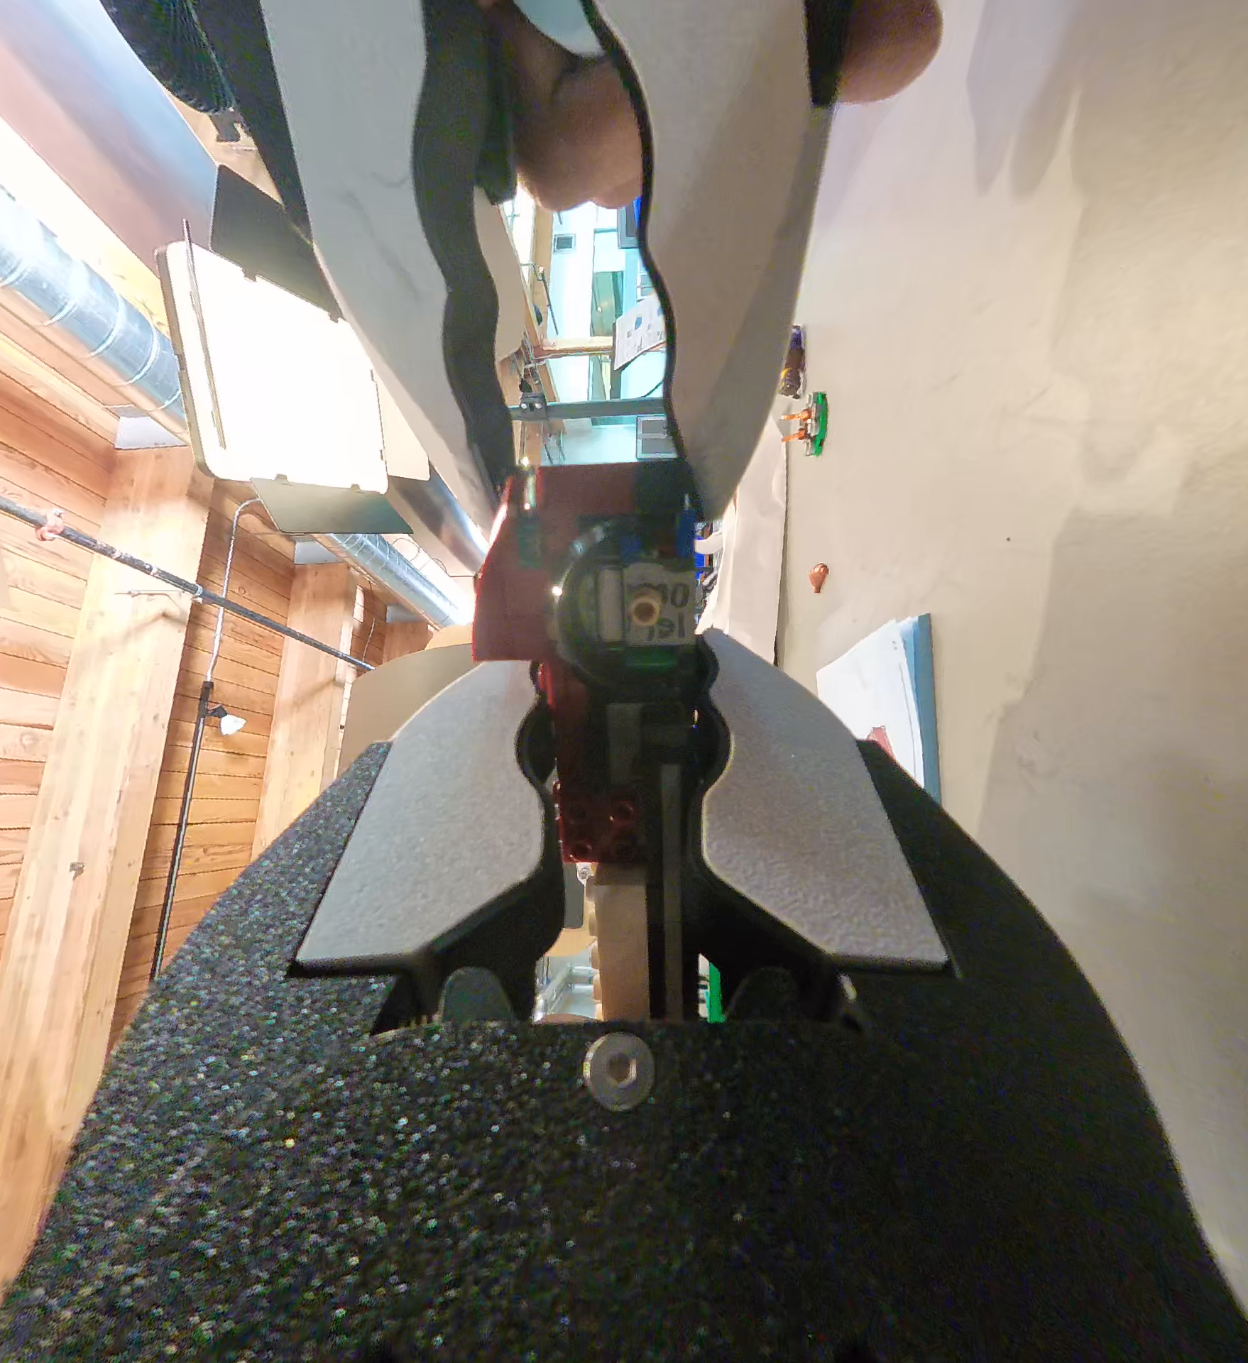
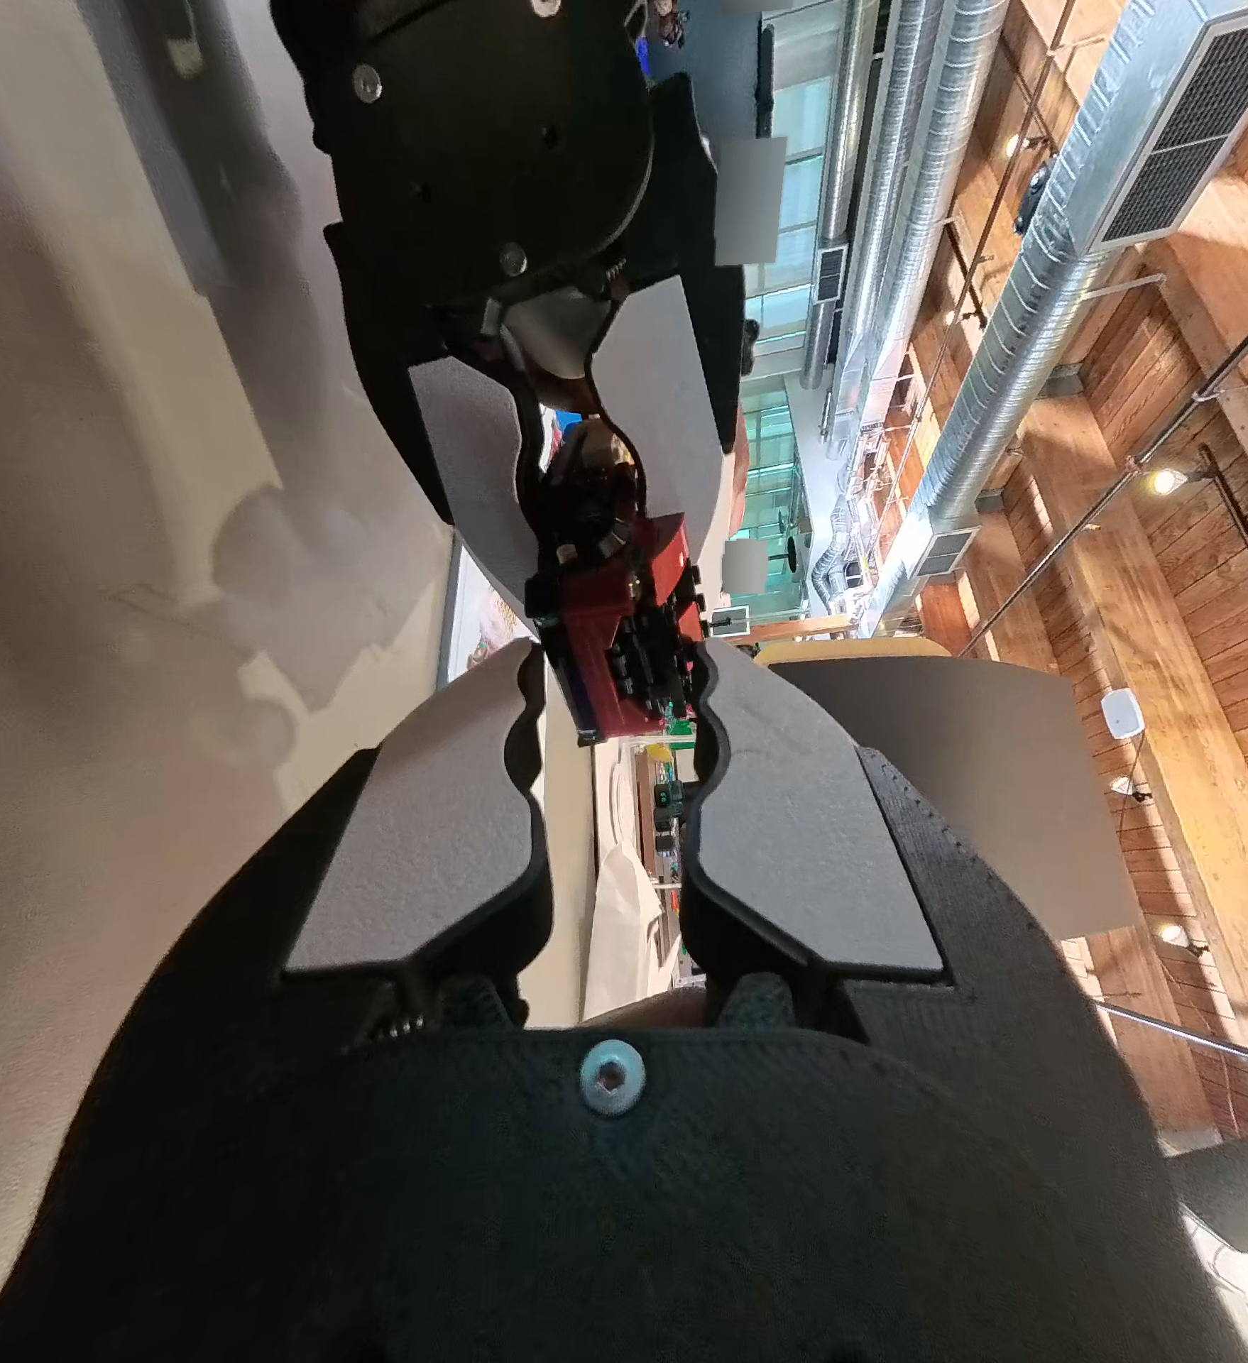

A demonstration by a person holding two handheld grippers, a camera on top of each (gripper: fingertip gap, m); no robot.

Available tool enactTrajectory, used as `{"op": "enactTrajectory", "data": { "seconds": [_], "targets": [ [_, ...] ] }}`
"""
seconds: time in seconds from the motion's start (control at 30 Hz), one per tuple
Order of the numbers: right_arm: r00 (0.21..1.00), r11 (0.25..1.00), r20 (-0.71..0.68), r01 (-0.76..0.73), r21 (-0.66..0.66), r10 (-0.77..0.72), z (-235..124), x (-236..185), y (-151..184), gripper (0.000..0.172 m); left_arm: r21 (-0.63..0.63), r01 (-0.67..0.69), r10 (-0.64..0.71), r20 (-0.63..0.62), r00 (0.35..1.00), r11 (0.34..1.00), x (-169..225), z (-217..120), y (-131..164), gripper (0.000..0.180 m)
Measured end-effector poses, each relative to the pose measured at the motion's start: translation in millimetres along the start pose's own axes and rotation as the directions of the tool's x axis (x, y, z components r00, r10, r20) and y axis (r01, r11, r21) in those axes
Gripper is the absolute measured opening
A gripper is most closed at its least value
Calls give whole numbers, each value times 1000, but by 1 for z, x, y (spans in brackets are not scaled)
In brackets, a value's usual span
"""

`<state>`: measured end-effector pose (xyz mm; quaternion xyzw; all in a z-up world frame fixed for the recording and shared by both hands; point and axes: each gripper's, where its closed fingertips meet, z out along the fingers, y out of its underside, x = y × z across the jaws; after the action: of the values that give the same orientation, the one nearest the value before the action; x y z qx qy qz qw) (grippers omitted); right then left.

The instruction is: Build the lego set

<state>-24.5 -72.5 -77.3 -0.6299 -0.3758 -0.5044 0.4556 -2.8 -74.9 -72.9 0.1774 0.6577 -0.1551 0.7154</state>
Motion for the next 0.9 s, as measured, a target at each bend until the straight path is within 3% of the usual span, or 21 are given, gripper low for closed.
{"op": "enactTrajectory", "data": {
  "seconds": [0.4, 0.57, 0.9],
  "targets": [
    [998, 999, 54, -37, 9, 36, 0, -7, 2, 39, -7, -53, 53, -32, 998, 999, 5, -3, 2, 34],
    [999, 999, 30, 41, -1, -41, -1, -8, 4, 38, -24, -29, 28, -57, 998, 999, 9, 1, 4, 34],
    [997, 999, 64, 39, 11, -40, -2, -13, 2, 37, -29, -43, 41, -76, 996, 999, 12, -1, 6, 34]
  ]
}}
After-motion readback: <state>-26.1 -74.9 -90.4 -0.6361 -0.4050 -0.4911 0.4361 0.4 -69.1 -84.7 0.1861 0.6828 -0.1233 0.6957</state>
